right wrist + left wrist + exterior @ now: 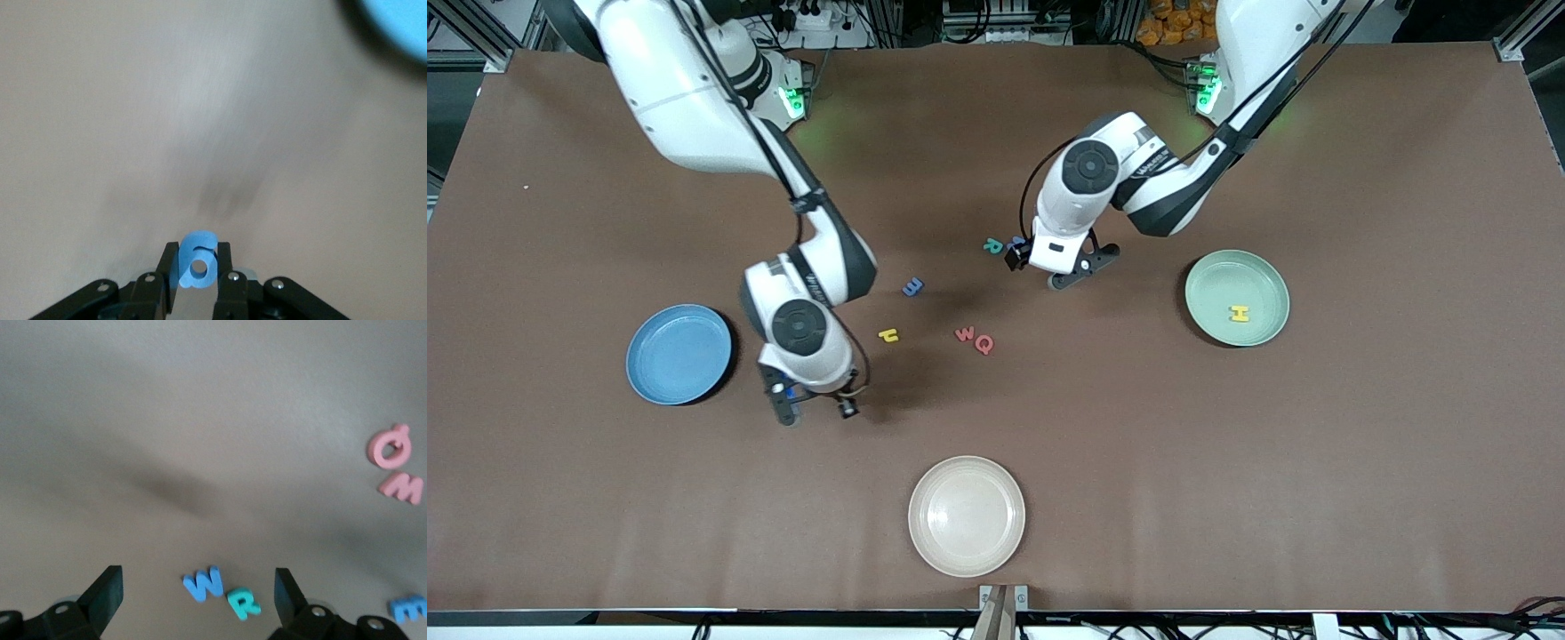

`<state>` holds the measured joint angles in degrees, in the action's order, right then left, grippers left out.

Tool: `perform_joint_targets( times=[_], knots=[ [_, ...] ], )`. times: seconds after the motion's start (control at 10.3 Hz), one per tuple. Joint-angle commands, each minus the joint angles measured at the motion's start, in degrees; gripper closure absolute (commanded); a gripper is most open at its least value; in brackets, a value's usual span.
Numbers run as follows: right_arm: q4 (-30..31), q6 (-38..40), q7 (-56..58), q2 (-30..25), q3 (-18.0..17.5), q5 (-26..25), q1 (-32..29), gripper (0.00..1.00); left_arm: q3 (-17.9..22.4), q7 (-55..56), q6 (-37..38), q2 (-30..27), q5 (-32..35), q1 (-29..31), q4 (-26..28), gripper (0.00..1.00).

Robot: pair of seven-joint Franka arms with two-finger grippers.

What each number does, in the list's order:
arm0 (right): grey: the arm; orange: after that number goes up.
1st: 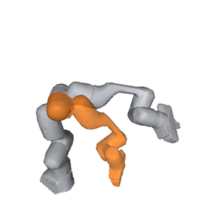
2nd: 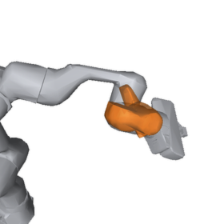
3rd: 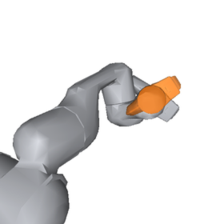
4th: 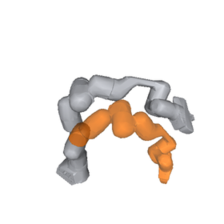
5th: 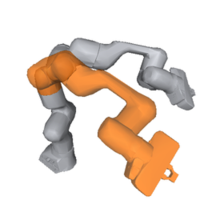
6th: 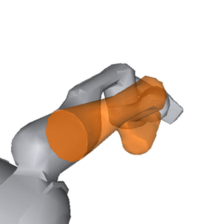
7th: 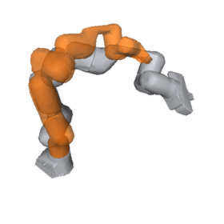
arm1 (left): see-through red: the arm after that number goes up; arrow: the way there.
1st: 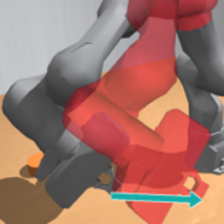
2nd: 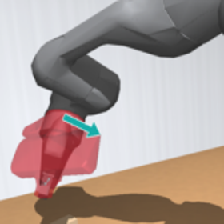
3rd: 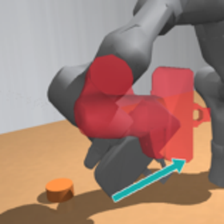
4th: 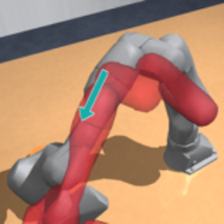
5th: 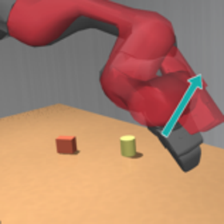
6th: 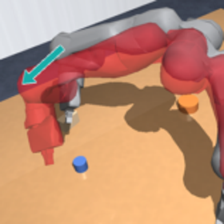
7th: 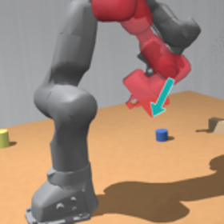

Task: Sort upper and lower case letters into plates
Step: 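Grasp the blue 6 with the right gripper while the left gripper reaches the W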

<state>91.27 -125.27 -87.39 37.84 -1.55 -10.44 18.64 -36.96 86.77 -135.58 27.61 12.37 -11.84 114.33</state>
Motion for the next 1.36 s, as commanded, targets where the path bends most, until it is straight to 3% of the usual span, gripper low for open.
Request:
perform_joint_targets(
  times=[0.0, 0.39, 0.97, 1.07, 1.17, 1.27],
  knots=[
    [3.98, 3.27, 9.83, -6.01, -0.99, -0.37, -5.87, 1.0, 0.31, 12.49, -1.17, 3.67, 8.17, -2.92, -1.74, 0.0],
    [14.8, 3.19, 25.84, -13.58, -0.91, -0.37, -13.79, 1.0, 0.31, 21.15, -1.88, 9.55, 10.39, -6.18, -4.82, 0.0],
    [18.59, 4.24, 39.64, -14.73, -0.82, -0.55, -22.67, 1.0, 1.01, 32.05, -1.88, 12.55, 14.7, -8.12, -4.73, 0.0],
    [18.24, 5.81, 40.89, -14.73, -0.82, -0.55, -23.21, 0.76, 1.01, 32.58, -1.88, 12.99, 14.78, -7.94, -4.82, 0.0],
    [18.15, 6.26, 40.64, -14.64, -0.82, -0.55, -23.3, 0.14, 1.1, 32.85, -1.88, 13.08, 14.79, -7.94, -4.73, 0.0],
    [18.15, 6.27, 40.64, -14.46, -0.82, -0.72, -23.3, 0.0, 1.1, 33.29, -2.05, 13.43, 14.79, -8.11, -4.82, 0.0]
  ],
)
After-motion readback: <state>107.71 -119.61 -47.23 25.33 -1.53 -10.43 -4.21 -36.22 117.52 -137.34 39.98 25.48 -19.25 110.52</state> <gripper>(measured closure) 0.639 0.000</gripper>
